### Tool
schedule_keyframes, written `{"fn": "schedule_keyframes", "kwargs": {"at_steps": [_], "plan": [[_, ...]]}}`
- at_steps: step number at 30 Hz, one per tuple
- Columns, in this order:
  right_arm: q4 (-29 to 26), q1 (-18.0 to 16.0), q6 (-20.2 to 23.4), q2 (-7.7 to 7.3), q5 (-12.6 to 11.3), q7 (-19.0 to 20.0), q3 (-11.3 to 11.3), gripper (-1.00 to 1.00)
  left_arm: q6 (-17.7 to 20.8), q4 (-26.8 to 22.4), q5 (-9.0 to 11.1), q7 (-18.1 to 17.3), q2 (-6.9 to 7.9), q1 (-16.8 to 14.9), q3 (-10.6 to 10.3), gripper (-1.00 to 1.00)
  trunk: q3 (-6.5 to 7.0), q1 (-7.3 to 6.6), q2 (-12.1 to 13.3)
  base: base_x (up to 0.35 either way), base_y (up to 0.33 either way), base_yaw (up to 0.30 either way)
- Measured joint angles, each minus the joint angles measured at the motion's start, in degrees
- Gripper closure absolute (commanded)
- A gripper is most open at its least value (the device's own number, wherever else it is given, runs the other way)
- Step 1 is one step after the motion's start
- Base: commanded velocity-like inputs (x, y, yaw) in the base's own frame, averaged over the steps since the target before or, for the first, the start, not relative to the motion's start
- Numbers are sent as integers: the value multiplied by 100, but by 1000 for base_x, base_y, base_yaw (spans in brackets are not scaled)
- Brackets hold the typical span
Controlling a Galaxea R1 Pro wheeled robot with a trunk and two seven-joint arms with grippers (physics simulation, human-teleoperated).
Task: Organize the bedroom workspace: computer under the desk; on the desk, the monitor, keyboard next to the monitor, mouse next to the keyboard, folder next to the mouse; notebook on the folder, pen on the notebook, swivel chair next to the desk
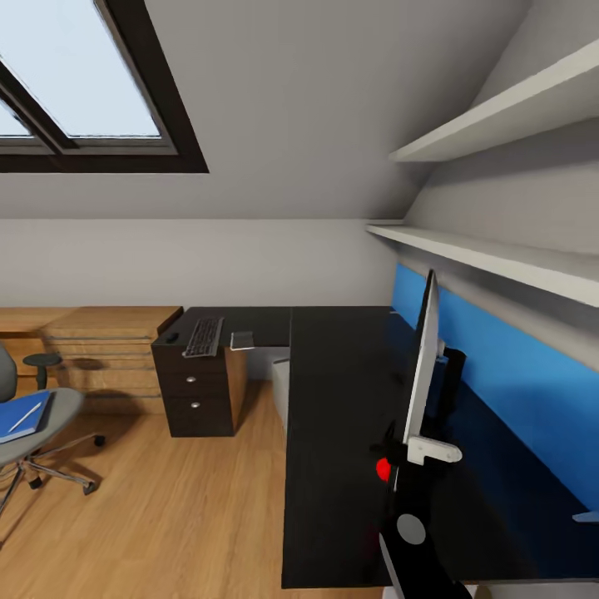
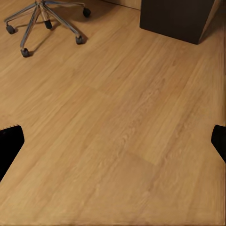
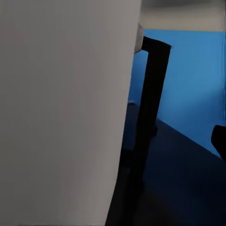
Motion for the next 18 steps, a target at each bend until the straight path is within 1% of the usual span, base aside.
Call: {"fn": "schedule_keyframes", "kwargs": {"at_steps": [9,13,18], "plan": [[2,-1,3,0,17,3,1,-100,0,0,0,0,5,0,0,-100,0,0,0,-1,-341,0],[93,0,2,0,5,8,5,-100,0,0,-8,4,6,0,0,-100,0,0,0,0,-325,0],[122,-1,2,-1,4,9,8,-100,0,-2,-9,8,7,1,1,-100,0,0,0,0,-100,0]]}}
